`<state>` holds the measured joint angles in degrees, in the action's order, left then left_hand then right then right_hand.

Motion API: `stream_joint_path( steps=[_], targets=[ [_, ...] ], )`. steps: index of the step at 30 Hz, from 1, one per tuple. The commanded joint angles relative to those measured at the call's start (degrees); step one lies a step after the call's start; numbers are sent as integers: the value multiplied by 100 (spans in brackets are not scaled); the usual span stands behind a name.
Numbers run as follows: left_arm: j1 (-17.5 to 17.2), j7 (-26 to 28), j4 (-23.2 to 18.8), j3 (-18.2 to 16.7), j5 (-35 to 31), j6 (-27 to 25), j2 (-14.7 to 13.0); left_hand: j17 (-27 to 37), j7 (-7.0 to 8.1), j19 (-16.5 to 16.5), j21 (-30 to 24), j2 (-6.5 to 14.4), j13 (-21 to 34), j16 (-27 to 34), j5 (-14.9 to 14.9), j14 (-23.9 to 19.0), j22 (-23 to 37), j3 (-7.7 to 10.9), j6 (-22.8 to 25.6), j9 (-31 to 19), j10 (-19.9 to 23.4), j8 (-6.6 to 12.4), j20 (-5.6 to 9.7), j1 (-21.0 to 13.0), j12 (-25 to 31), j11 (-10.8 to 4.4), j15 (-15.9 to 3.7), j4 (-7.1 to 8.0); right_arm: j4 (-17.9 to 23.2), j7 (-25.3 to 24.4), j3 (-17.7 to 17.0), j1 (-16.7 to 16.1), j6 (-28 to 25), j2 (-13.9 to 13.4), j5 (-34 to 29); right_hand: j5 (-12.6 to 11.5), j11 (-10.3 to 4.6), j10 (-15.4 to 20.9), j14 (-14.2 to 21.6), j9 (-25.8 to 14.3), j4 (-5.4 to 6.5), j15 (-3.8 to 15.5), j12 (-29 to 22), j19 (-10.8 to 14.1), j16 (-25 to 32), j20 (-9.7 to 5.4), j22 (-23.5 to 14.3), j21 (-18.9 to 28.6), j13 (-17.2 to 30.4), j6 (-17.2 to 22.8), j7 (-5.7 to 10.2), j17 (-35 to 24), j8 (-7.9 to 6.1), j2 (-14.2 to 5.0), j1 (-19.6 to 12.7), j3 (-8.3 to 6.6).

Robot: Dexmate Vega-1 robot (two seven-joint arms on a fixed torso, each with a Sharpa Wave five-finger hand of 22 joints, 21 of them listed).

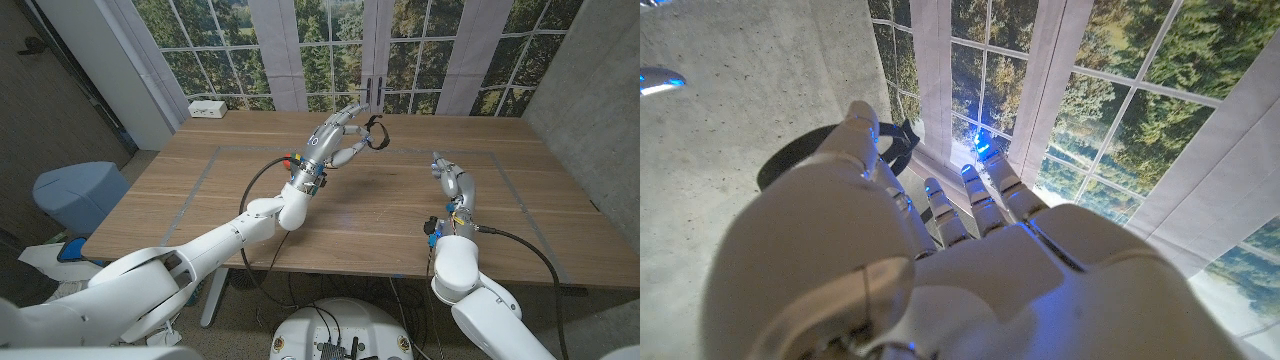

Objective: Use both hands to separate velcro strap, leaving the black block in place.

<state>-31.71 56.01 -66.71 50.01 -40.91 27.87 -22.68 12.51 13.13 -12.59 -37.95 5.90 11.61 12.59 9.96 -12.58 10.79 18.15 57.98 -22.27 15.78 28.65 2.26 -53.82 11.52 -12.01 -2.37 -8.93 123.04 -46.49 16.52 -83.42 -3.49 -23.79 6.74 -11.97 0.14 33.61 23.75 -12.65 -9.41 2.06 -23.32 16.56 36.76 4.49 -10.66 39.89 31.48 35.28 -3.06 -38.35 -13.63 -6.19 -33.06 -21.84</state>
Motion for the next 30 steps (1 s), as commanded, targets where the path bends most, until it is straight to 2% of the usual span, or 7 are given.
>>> stream_joint_path(
  steps=[1,9,16,20,26,30],
  targets=[
    [-275,-1037,-467,-273,1077,449,-12,16,-53,-14,9,-74,18,19,37,-29,27,-42,128,29,52,32,32,18,33,-11,-889,0,-59,322,-174,-101,320,-9,447,-51,-43,-5,-22,-16,-30,29,-24,5,59,-49,-16,17,51,-2,28,-52,-22,57,-118,-7],
    [-451,-1683,-724,-447,1428,720,-26,11,-48,-15,8,-114,18,12,63,-22,25,-81,205,75,44,39,36,27,45,-23,-889,-3,-86,767,-359,-149,455,-116,1085,-48,-32,-93,-107,-18,-2,36,-9,-22,54,-42,-18,17,108,-118,20,-106,16,81,-114,30],
    [-575,-3060,-1008,-566,2425,845,-76,0,-44,6,17,-178,17,-8,87,13,23,-130,281,119,36,43,19,34,52,-32,-858,-9,-140,1138,-446,-160,620,-258,1506,-29,-31,-298,-261,-22,21,11,44,-84,17,-30,-19,5,187,-222,11,-167,41,134,-97,89],
    [-608,-3610,-1100,-628,2729,860,-72,0,-42,18,22,-191,16,-18,99,40,22,-149,307,141,27,39,2,47,53,-35,-837,0,-170,1361,-476,-170,725,-364,1710,-17,-23,-394,-359,-24,25,-16,72,-125,-13,-22,-20,-6,222,-262,16,-190,48,155,-99,113],
    [-642,-3971,-1246,-724,2597,807,-117,2,-39,48,34,-193,14,-30,128,76,22,-167,332,187,-5,19,-44,54,48,-36,-801,14,-343,1864,-563,-192,1080,-486,2174,0,-54,-547,-534,-27,21,13,120,-173,-83,-38,-20,-16,272,-319,53,-200,55,174,-131,135],
    [-685,-4016,-1334,-779,2402,739,-139,1,-38,53,37,-201,14,-32,142,80,21,-176,346,210,-9,9,-48,52,50,-38,-794,15,-589,1980,-490,-145,1486,-475,2021,7,-76,-637,-625,-29,-1,19,151,-170,-134,-65,-22,-9,300,-334,85,-179,50,168,-197,128]
  ],
)
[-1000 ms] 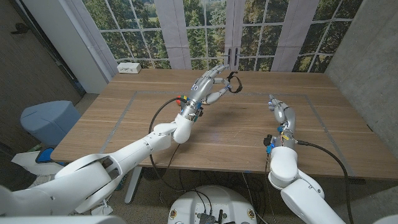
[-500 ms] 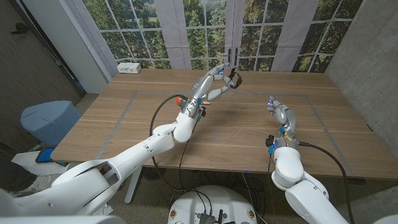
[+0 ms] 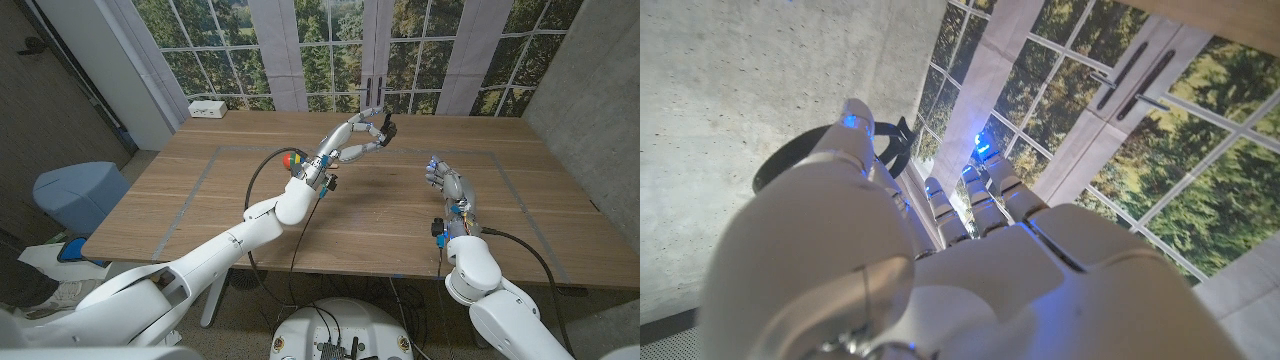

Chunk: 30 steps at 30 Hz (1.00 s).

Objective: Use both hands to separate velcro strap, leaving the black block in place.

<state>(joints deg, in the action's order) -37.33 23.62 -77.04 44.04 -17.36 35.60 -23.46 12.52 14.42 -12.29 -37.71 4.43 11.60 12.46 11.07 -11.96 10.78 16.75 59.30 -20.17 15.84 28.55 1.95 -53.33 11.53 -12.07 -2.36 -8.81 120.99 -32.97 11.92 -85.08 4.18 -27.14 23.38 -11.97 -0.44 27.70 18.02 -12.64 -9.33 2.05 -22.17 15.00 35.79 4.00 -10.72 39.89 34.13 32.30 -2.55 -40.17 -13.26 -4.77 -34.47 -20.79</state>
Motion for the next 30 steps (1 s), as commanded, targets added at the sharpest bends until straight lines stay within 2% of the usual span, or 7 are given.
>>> stream_joint_path(
  steps=[1,4,9,12,16,25,30],
  targets=[
    [-136,-774,-318,-196,9,-39,-61,-1,-167,28,15,-55,15,-20,33,21,22,-37,216,3,-16,17,-21,3,49,-32,-789,3,-409,650,-20,25,760,-160,327,9,-6,-28,-33,-30,-19,15,27,26,-33,-4,-16,8,43,-18,41,9,3,23,-84,18],
    [-171,-749,-354,-229,-104,-29,-62,0,-168,32,18,-52,14,-20,52,26,21,-42,228,32,-21,2,-33,-3,52,-33,-770,8,-409,818,-34,38,745,-259,497,16,-30,-42,-14,-31,-44,40,31,66,-41,-6,-19,30,64,11,73,31,-16,27,-171,6],
    [-222,-487,-431,-279,-572,-125,-71,1,-168,37,21,-53,14,-21,70,33,21,-53,241,65,-26,-15,-34,-5,54,-33,-765,15,-534,1314,-70,67,960,-424,856,115,59,-198,-157,-39,139,-61,92,-39,-147,26,-24,9,113,165,29,60,-88,17,68,139],
    [-270,-441,-526,-300,-725,-334,-107,1,-167,32,20,-55,14,-17,76,25,21,-58,250,79,-21,-21,-23,-7,58,-34,-781,16,-584,958,-8,44,1178,-283,375,132,81,-229,-214,-39,157,-97,106,-56,-177,46,-24,4,121,159,0,60,-86,26,110,166],
    [-324,-17,-619,-314,-1222,-566,-127,2,-167,41,25,-47,15,-16,89,31,21,-64,274,93,2,-22,-39,-9,70,-32,-765,25,-587,641,26,-1,1358,-119,8,117,-60,-160,-79,-36,38,66,80,10,-116,-57,-27,42,155,221,203,40,-111,-4,-76,123],
    [-259,1657,-550,-53,-2772,-1231,-103,7,-168,8,15,-32,19,15,115,-32,21,-74,279,92,79,-22,-24,-19,104,-31,-809,35,-122,-167,32,-166,797,16,-809,81,-87,63,162,-37,37,117,-6,123,-18,-95,-40,121,198,438,158,19,-192,-140,-199,70],
    [-133,2064,-489,180,-3130,-1511,-169,10,-170,-7,11,-16,21,24,133,-55,22,-77,269,72,134,-15,-17,-34,123,-33,-834,41,84,-395,65,-196,464,36,-1121,75,-86,63,164,-37,52,108,-5,134,-24,-90,-42,134,207,423,152,16,-184,-157,-190,69]
  ],
)
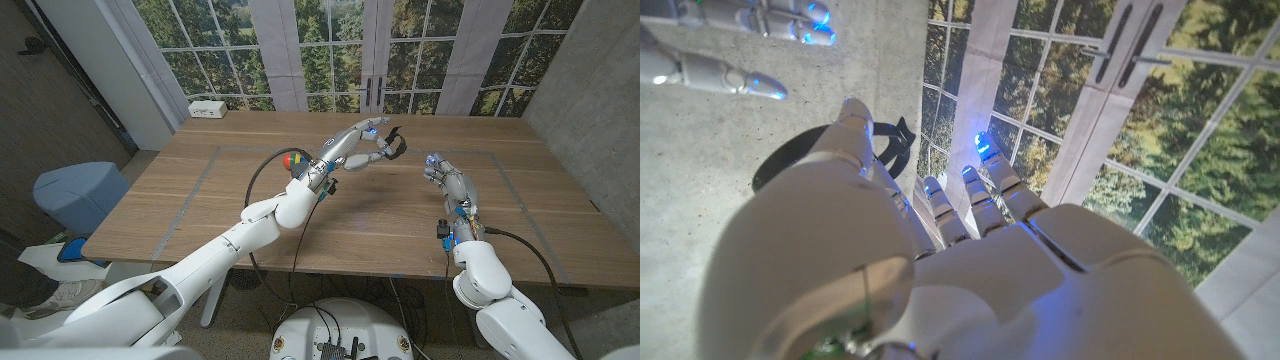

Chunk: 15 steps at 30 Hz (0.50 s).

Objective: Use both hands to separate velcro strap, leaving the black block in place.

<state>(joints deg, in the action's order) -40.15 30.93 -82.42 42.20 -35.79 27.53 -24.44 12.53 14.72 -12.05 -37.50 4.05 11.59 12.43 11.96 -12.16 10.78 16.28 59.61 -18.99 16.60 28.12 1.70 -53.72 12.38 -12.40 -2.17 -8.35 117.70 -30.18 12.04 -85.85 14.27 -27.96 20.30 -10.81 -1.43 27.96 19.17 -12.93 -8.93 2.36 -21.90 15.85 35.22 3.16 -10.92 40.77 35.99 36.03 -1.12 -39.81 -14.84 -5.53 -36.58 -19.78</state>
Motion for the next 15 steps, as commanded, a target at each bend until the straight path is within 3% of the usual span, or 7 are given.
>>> stream_joint_path(
  steps=[1,7,15],
  targets=[
    [175,1394,72,407,-1325,-744,-77,11,-201,-22,-7,26,22,25,50,-31,22,-33,233,-57,62,33,-6,3,39,-1,-845,-2,470,-737,57,-120,-635,148,-844,-43,12,43,51,-9,24,76,-34,51,30,-6,-22,49,24,50,5,-19,-26,-96,30,-33],
    [310,1514,81,612,-1454,-973,-165,13,-202,-30,-10,25,22,26,63,-35,24,-48,221,-85,64,44,1,4,38,-2,-851,6,887,-1140,132,-154,-1410,96,-1499,-43,38,58,71,-9,87,40,-37,69,22,5,-26,70,36,62,-22,-23,-28,-151,103,-24],
    [481,1597,169,807,-1378,-927,-265,20,-201,-19,-5,28,23,14,86,-3,24,-74,200,-120,56,56,-7,15,33,-1,-833,25,931,-1104,66,-161,-1398,122,-1532,-35,27,55,67,-8,85,42,-27,80,0,15,-26,90,46,51,-14,-19,-19,-104,150,15]
  ],
)
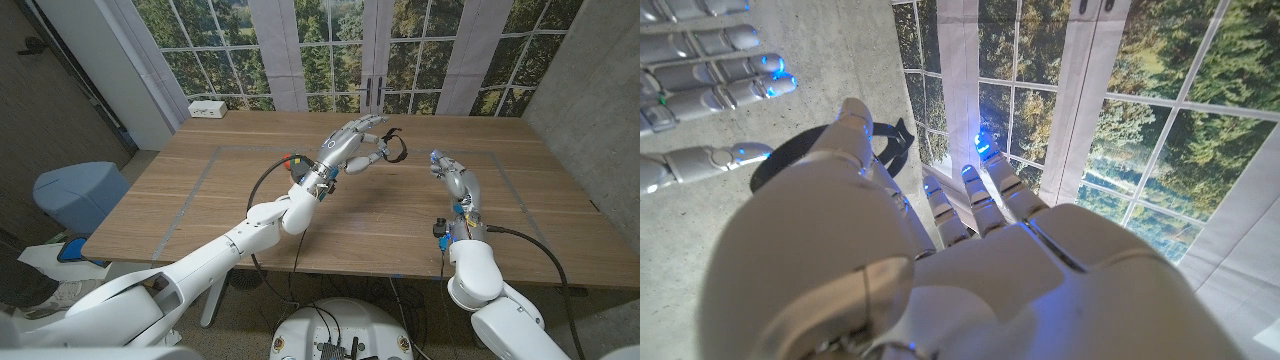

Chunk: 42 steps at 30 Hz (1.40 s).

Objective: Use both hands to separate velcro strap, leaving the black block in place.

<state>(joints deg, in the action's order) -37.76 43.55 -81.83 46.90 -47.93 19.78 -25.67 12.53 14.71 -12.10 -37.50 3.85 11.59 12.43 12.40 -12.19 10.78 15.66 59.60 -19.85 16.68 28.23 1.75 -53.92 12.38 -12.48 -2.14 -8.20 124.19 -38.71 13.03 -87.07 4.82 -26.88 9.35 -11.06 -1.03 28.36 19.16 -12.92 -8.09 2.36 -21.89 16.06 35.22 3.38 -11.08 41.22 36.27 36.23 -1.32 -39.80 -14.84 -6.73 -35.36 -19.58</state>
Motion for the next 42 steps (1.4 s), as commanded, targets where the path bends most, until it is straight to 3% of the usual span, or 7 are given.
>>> stream_joint_path(
  steps=[1,5,14,24,33,39,42],
  targets=[
    [256,276,103,342,-77,-82,-165,20,-200,-17,-5,48,23,16,43,-4,24,-15,200,-38,50,46,-6,35,33,7,-841,11,283,-218,-54,-29,-458,30,-365,-20,-32,19,70,-9,-31,67,-23,63,6,-27,-11,52,15,29,31,-28,-18,-7,-26,-32],
    [271,70,82,309,320,218,-213,21,-198,-20,-5,47,24,21,56,-18,24,-27,192,-43,62,45,5,32,36,4,-853,14,254,-123,-91,32,-497,36,-236,-57,-74,71,110,-8,-190,100,-16,120,5,-11,-10,104,9,61,86,-20,-25,-26,-320,-150],
    [162,-644,165,-1,1560,901,-99,16,-197,-41,-11,49,27,35,72,-61,23,-41,192,-11,133,23,5,7,57,1,-878,6,222,-103,-67,106,-528,57,-199,-54,-108,84,154,-7,-202,106,10,156,-7,18,-6,139,-13,45,122,17,-14,32,-426,-160],
    [236,286,7,217,-347,-167,-138,15,-199,10,9,48,27,1,88,19,24,-61,201,-23,139,31,-22,-9,49,2,-825,8,290,-302,19,33,-504,64,-595,-24,-28,91,162,-6,-85,42,34,145,-42,55,-1,156,-21,47,50,46,-8,85,-288,-70],
    [321,381,-49,406,-498,-527,-183,22,-200,35,19,59,27,-1,122,38,25,-89,162,-58,109,35,-40,-7,32,3,-813,28,454,-440,144,63,-919,46,-1002,-13,5,83,144,-5,-68,11,46,120,-67,101,4,158,-10,32,12,55,2,162,-222,-5],
    [333,258,-239,496,-658,-838,-260,26,-200,47,25,66,28,-8,141,67,26,-110,164,-89,107,52,-29,-3,28,2,-789,41,632,-604,313,156,-1566,45,-1420,-5,11,66,125,-4,-68,-2,59,103,-80,129,7,158,-2,19,0,54,10,211,-197,32],
    [347,134,-377,540,-775,-1005,-311,28,-200,60,31,65,28,-16,152,96,26,-124,160,-108,93,61,-11,0,21,3,-781,47,697,-747,423,210,-1898,93,-1646,-16,33,80,147,-3,-141,-39,62,138,-87,186,11,175,-1,38,-16,79,4,261,-298,20]
  ],
)
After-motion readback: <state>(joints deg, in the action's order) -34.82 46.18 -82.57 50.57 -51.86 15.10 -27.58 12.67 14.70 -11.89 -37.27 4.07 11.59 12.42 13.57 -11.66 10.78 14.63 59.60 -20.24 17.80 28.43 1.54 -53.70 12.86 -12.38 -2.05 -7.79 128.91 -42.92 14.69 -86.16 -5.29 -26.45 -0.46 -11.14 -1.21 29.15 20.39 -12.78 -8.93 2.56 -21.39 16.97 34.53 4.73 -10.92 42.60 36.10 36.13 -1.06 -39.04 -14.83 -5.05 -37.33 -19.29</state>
